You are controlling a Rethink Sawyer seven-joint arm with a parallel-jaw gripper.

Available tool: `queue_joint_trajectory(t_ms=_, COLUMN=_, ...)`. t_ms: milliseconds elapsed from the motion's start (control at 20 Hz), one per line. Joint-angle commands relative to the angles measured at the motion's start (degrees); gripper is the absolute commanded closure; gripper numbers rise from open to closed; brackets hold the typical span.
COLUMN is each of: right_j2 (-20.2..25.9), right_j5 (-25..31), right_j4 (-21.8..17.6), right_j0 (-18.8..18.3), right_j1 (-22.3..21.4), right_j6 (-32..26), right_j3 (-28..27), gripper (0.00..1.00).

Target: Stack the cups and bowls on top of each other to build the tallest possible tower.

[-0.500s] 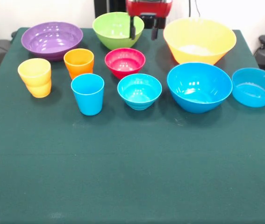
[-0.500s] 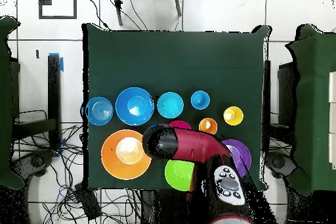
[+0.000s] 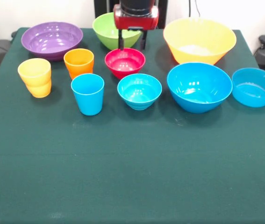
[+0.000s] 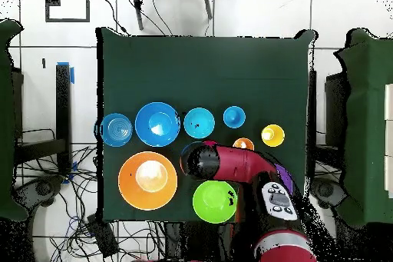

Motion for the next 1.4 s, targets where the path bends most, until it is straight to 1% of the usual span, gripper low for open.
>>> queue_joint_trajectory(t_ms=50, right_j2=7.3, right_j5=0.0, right_j4=-5.1, right_j0=-2.6, right_j1=5.4, right_j6=-3.9, right_j3=-9.1, gripper=0.0)
queue_joint_trajectory(t_ms=300, right_j2=9.1, right_j5=3.2, right_j4=-5.9, right_j0=-4.1, right_j1=6.9, right_j6=-5.4, right_j3=-12.4, gripper=0.0)
queue_joint_trajectory(t_ms=500, right_j2=9.7, right_j5=7.3, right_j4=-5.5, right_j0=-4.4, right_j1=5.4, right_j6=-5.5, right_j3=-12.7, gripper=0.0)
queue_joint_trajectory(t_ms=650, right_j2=10.0, right_j5=10.4, right_j4=-4.9, right_j0=-4.2, right_j1=4.4, right_j6=-5.5, right_j3=-13.5, gripper=0.0)
queue_joint_trajectory(t_ms=800, right_j2=9.7, right_j5=13.5, right_j4=-4.6, right_j0=-3.2, right_j1=3.9, right_j6=-4.9, right_j3=-14.9, gripper=0.0)
queue_joint_trajectory(t_ms=900, right_j2=9.5, right_j5=15.2, right_j4=-4.7, right_j0=-2.8, right_j1=2.7, right_j6=-4.7, right_j3=-15.1, gripper=0.0)
queue_joint_trajectory(t_ms=1100, right_j2=9.4, right_j5=17.7, right_j4=-4.7, right_j0=-2.5, right_j1=1.2, right_j6=-4.2, right_j3=-14.5, gripper=0.0)
queue_joint_trajectory(t_ms=1400, right_j2=9.5, right_j5=19.5, right_j4=-5.6, right_j0=-2.0, right_j1=1.2, right_j6=-4.2, right_j3=-16.0, gripper=0.0)
